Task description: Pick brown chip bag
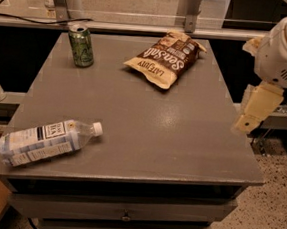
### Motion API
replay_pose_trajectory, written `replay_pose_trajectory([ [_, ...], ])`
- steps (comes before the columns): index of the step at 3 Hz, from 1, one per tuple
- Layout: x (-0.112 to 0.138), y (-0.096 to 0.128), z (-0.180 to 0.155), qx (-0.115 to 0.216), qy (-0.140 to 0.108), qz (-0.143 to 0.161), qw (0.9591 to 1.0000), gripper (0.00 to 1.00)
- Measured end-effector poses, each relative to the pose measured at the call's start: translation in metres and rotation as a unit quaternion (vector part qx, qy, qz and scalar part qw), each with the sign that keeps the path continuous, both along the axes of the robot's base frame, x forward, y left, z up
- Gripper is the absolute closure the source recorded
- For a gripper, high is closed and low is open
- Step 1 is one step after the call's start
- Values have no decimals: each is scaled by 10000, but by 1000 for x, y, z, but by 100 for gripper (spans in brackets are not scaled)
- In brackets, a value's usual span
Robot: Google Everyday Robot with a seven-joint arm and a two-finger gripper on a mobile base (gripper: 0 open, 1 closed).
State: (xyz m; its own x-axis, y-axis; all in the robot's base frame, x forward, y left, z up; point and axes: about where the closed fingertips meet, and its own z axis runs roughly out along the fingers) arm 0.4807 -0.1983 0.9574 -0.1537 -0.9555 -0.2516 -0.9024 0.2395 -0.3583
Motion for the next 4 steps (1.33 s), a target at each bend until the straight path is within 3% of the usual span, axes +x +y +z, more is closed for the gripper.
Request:
replay_pose_trajectory([
  [2, 34, 15, -17, 41, -461, 176, 9988, 0],
  [4, 39, 14, -15, 108, -430, 212, 9988, 0],
])
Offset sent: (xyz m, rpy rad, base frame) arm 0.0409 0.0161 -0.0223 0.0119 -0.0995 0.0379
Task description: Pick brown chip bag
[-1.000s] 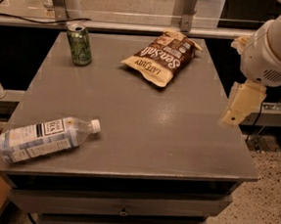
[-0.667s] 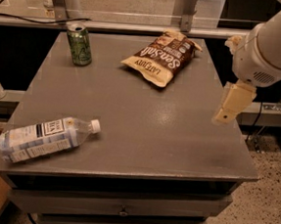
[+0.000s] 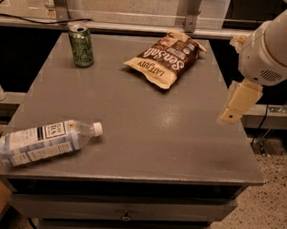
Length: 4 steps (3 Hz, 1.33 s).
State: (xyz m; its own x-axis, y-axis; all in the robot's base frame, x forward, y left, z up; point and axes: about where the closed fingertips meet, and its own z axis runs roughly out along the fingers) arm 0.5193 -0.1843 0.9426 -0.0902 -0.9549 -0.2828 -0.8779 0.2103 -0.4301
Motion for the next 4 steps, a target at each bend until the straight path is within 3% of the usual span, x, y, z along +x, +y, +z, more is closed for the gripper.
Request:
replay_pose_trajectory([
  [2, 69, 13, -5, 677, -154, 19, 9976, 0],
  [4, 136, 38, -15, 1112, -379, -348, 9925, 0],
])
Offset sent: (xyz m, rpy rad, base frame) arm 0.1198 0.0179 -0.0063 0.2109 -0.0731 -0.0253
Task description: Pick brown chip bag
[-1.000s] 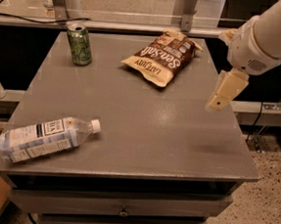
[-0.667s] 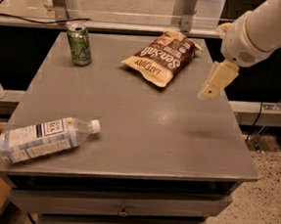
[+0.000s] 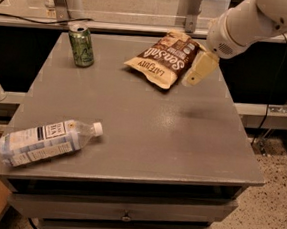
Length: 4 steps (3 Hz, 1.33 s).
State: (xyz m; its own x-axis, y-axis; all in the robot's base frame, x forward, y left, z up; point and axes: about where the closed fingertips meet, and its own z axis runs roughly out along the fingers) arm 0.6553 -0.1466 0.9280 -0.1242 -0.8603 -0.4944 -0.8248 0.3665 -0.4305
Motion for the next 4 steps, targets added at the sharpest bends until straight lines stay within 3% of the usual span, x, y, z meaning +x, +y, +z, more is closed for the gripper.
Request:
replay_pose_trajectory([
  [2, 57, 31, -29, 376, 271, -433, 9980, 0],
  [3, 71, 50, -47, 433, 468, -533, 9965, 0],
  [4, 77, 65, -62, 477, 664, -546, 9952, 18],
])
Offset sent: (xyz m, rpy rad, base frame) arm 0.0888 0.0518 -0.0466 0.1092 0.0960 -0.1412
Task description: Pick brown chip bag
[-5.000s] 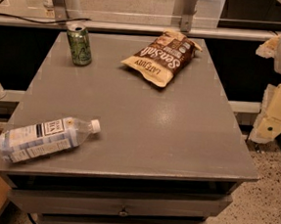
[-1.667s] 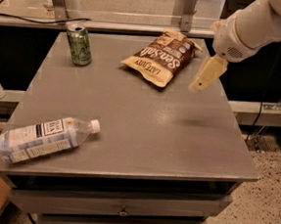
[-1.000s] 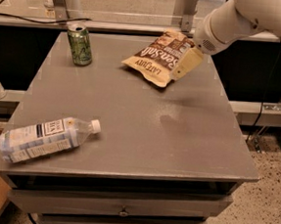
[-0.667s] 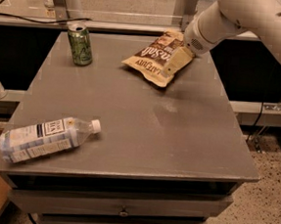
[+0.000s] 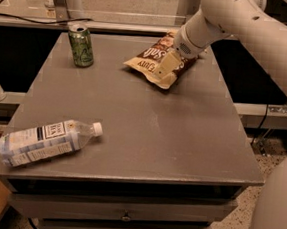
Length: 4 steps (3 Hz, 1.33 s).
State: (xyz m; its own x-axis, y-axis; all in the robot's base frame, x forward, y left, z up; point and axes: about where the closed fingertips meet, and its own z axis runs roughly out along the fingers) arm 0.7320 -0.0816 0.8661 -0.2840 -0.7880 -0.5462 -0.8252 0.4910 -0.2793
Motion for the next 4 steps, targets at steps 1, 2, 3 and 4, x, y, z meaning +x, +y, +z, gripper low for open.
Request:
replay_pose_trajectory([
  [1, 2, 8, -9, 14, 120, 15, 9999, 39],
  [2, 3, 13, -14, 23, 196, 23, 9998, 64],
  [3, 3, 15, -18, 27, 235, 27, 9997, 87],
  [4, 4, 16, -19, 29, 256, 29, 9997, 100],
])
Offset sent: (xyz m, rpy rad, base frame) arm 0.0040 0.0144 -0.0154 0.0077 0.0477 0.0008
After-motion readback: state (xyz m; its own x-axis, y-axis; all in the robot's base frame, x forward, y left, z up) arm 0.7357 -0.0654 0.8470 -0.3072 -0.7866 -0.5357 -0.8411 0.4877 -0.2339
